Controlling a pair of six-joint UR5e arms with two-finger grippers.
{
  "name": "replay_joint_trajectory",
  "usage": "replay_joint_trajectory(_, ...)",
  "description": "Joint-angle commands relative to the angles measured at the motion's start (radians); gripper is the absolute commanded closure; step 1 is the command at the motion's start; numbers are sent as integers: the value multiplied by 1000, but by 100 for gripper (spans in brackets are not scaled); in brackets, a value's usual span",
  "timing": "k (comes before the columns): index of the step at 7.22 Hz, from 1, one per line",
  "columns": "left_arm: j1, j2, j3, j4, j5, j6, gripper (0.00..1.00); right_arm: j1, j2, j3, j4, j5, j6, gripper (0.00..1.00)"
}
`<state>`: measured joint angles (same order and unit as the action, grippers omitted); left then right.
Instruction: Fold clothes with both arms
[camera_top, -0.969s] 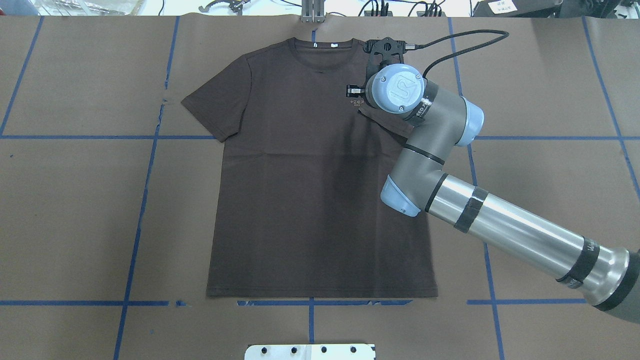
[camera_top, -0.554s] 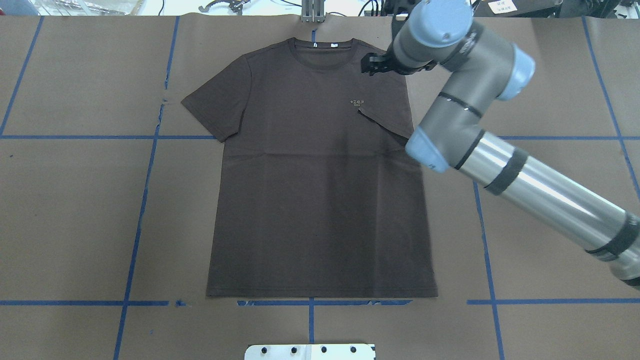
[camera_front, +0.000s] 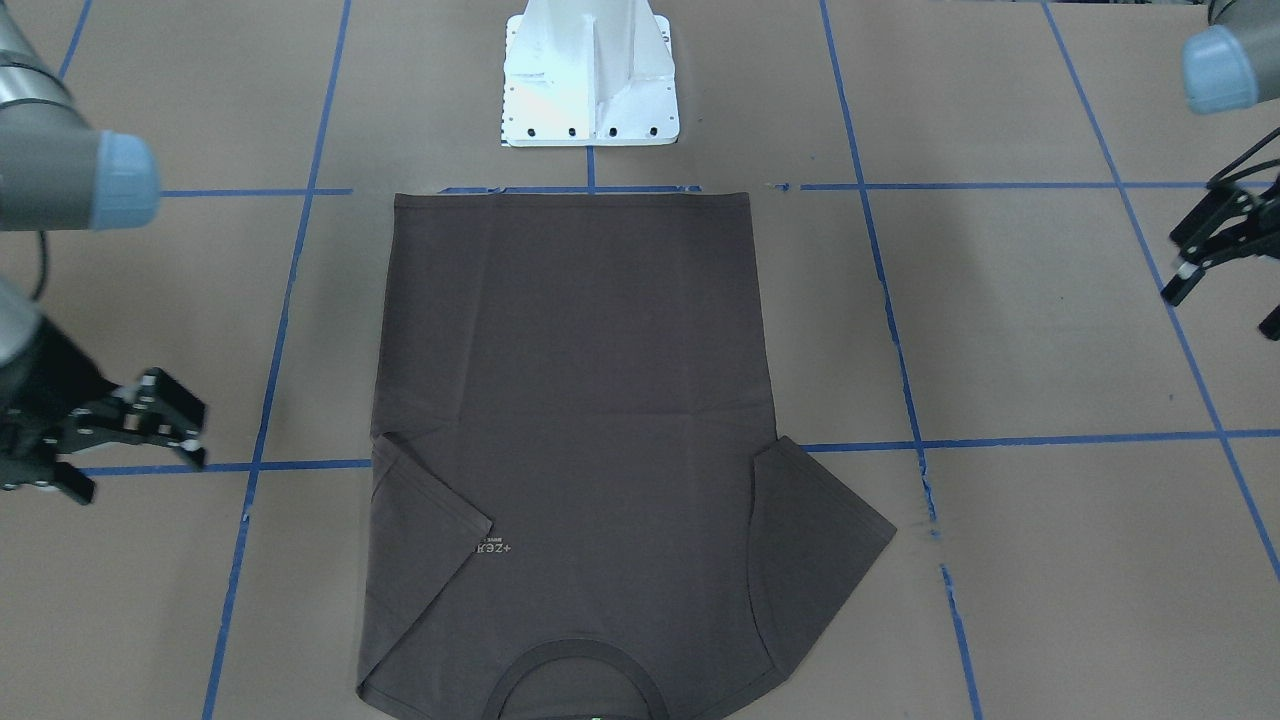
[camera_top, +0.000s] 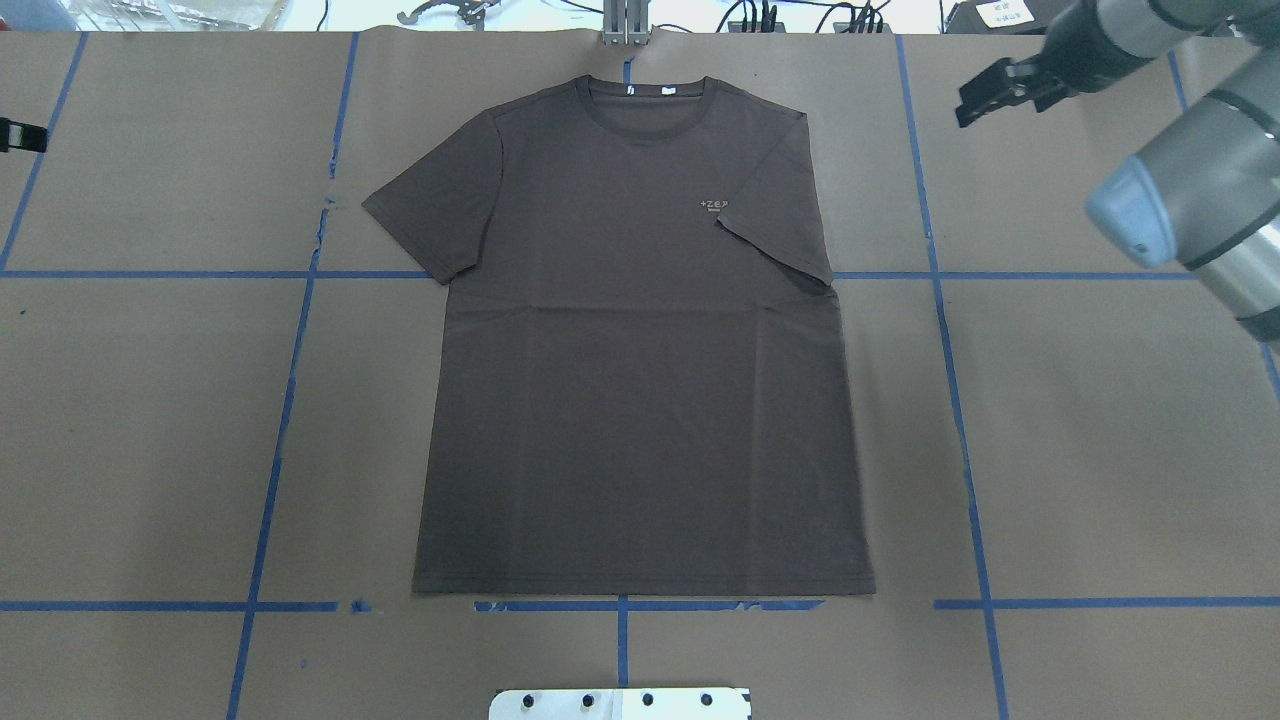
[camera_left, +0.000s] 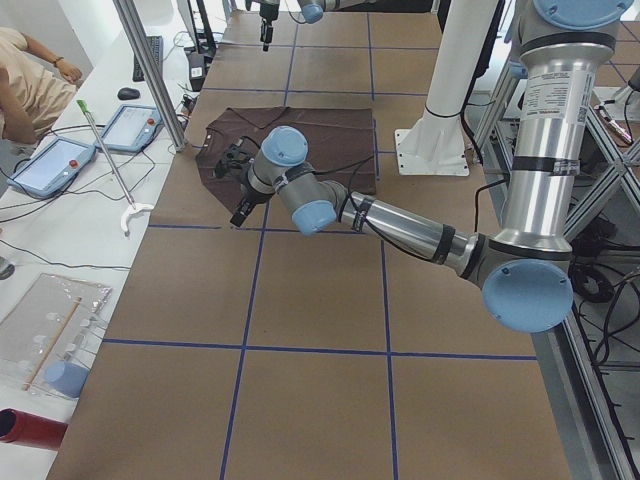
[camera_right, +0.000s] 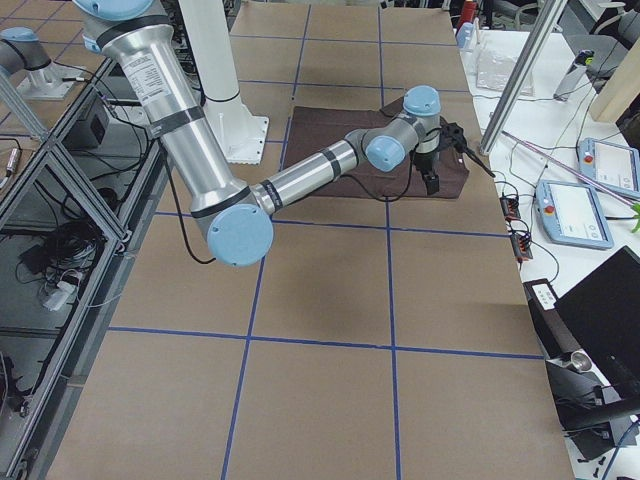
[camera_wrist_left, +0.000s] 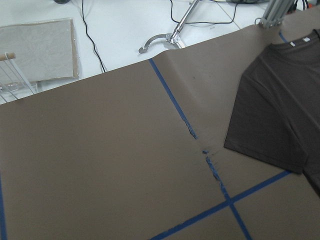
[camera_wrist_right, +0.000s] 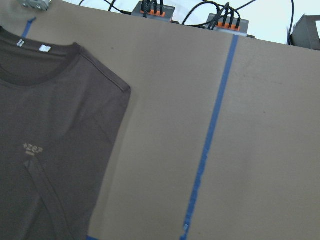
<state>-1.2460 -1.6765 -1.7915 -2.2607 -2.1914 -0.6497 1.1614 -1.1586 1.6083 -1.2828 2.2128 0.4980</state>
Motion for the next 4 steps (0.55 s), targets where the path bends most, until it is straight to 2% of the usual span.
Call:
replay_joint_trajectory(1, 176, -189, 171, -26, 167, -315, 26, 79, -122, 51, 7, 59, -90, 0)
replay_joint_trajectory(2, 271, -278, 290, -51, 264, -385, 37, 80, -124, 56, 7, 59, -87, 0)
replay_joint_trajectory(3, 302, -335, 416, -127, 332, -412, 39, 78, -125, 64, 7, 59, -84, 0)
replay_joint_trajectory(4, 330, -376, 523, -191, 357, -419, 40, 80, -131, 65, 7, 57, -84, 0)
